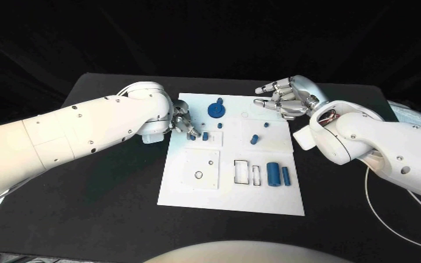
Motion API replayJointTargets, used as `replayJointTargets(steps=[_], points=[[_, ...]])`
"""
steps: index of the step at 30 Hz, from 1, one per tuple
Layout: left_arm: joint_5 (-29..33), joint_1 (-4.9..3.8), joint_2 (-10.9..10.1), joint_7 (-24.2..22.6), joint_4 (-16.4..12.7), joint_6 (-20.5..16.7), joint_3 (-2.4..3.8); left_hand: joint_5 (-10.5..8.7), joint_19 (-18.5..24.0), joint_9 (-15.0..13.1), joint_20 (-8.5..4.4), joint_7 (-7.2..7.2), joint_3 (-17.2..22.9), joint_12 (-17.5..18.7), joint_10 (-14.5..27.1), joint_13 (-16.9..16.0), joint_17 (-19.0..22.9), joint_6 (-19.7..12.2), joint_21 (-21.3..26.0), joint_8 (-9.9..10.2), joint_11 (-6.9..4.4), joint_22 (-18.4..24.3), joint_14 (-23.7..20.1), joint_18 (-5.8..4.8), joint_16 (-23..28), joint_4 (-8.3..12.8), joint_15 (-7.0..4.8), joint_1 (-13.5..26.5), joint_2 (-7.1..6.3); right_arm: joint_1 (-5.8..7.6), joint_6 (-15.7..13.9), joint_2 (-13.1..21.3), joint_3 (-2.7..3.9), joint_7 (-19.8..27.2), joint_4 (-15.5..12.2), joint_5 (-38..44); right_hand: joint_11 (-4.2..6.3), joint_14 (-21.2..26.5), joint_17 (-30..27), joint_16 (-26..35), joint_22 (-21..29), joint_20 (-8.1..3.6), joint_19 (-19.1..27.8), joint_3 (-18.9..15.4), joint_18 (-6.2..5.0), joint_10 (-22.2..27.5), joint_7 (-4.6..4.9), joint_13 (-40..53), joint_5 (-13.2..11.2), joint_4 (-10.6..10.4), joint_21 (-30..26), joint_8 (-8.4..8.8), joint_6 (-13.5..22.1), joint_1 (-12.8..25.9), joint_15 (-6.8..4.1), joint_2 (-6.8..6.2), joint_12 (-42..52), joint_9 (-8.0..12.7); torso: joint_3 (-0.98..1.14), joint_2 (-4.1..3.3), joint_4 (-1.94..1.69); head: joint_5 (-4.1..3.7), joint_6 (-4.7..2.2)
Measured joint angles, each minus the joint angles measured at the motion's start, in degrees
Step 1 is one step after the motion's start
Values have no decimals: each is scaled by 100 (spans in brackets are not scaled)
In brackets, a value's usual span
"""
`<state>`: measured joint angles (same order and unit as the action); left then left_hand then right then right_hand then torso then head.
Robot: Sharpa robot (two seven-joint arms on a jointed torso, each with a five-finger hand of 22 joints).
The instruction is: Assemble the parts on the task board
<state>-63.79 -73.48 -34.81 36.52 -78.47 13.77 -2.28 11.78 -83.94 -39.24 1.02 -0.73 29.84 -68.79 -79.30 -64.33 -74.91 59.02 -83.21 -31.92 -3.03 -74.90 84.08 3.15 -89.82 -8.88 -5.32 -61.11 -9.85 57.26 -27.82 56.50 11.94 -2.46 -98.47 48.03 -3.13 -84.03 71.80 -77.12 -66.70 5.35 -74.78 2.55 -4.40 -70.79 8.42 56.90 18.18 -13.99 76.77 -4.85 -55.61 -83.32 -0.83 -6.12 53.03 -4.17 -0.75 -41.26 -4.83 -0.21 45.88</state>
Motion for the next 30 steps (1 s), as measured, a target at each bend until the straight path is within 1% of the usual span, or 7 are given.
replayJointTargets(steps=[3, 5, 8, 14, 19, 25, 30], points=[[-18, 2, 9, 3, 20, -2, 0, 15, 0, 5, 0, 14, -131, 0, -4, -18, 0, 25, -22, 8, -4, 0, 0, -5, 0, -43, 0, 46, -16, 0, 0, 2, 0, 3, 0, 0, 0, 0, -11, 23, 12, -21, 21, 0, 0, 0, 0, -6, 0, 0, -25, 0, 0, 0, 0, 0, 0, 0, 1, 0, -1, -3, 5], [-33, 5, 14, 4, 37, -5, -1, 15, 0, 12, 0, 15, -214, 0, -17, -32, 0, 26, -22, 32, 7, 0, 0, -89, 0, -65, 0, 67, 5, 0, 0, 3, 0, 5, 0, -2, -1, 0, -11, 23, 12, -21, 21, 0, 0, 1, 0, -6, 0, 0, -25, 0, 0, 0, 0, 0, 0, 0, 1, 0, 0, -6, 4], [-46, 8, 21, 4, 53, -11, -1, 15, 0, 21, 0, 5, -364, -12, -26, -50, 0, 56, -22, 32, 15, 0, 0, -89, 0, -127, 0, 157, 33, 0, 0, 4, 0, 8, 0, -6, -21, 0, -22, 23, 24, -21, 21, 0, 0, 21, 0, -18, 24, 0, -25, 0, 0, 0, 0, 0, 0, 0, 2, 1, 0, -9, 1], [-59, 11, 16, 4, 75, -35, 7, -14, 0, 41, 0, 5, -859, -23, -37, -87, 0, 96, -45, 34, 5, -1, 0, -89, 0, -300, 0, 368, 4, 0, 1, 4, 0, 12, 3, -11, -21, 0, -29, 23, 32, -21, 21, 0, 0, 21, 0, -18, 24, 0, -25, 0, 0, 0, 0, 0, 0, 0, -1, 2, 1, -16, -5], [-62, 12, -3, 3, 80, -73, 12, -233, 0, 39, 0, -16, -1243, -66, -67, -117, 1, 117, -44, 66, 15, -4, 0, -89, 0, -399, 0, 368, 4, 0, 2, 5, 0, 16, 5, -15, -21, 0, -29, 23, 32, -21, 21, 0, 0, 21, 0, -18, 24, 0, -25, 0, 0, 0, 0, 0, 0, 0, -4, 2, 2, -25, -10], [-47, 17, -55, 3, 36, -149, 15, -272, 0, 40, 0, 4, -1634, -66, -67, -129, 1, 136, -44, 92, 15, -4, 0, -89, 0, -523, 0, 337, 80, 0, 3, 3, 0, 19, 8, -18, -21, 0, -29, 23, 38, -1, 42, 0, 1, 20, 0, -29, 24, 0, -25, 0, 0, 1, 0, 1, 0, 0, -8, 2, 1, -32, -16], [19, 19, -155, 0, -39, -400, 40, -272, 0, 40, 1, 4, -1879, 62, -67, -7, 1, 136, -6, 92, 15, -4, 0, -89, 0, -598, 0, 276, 141, 0, 7, 5, 0, 21, 12, -20, -22, 0, -37, 45, 44, -1, 42, 0, 0, 20, 0, -29, 24, 0, -48, 0, 0, 24, 0, 24, 0, 0, -8, 2, -4, -46, -16]])
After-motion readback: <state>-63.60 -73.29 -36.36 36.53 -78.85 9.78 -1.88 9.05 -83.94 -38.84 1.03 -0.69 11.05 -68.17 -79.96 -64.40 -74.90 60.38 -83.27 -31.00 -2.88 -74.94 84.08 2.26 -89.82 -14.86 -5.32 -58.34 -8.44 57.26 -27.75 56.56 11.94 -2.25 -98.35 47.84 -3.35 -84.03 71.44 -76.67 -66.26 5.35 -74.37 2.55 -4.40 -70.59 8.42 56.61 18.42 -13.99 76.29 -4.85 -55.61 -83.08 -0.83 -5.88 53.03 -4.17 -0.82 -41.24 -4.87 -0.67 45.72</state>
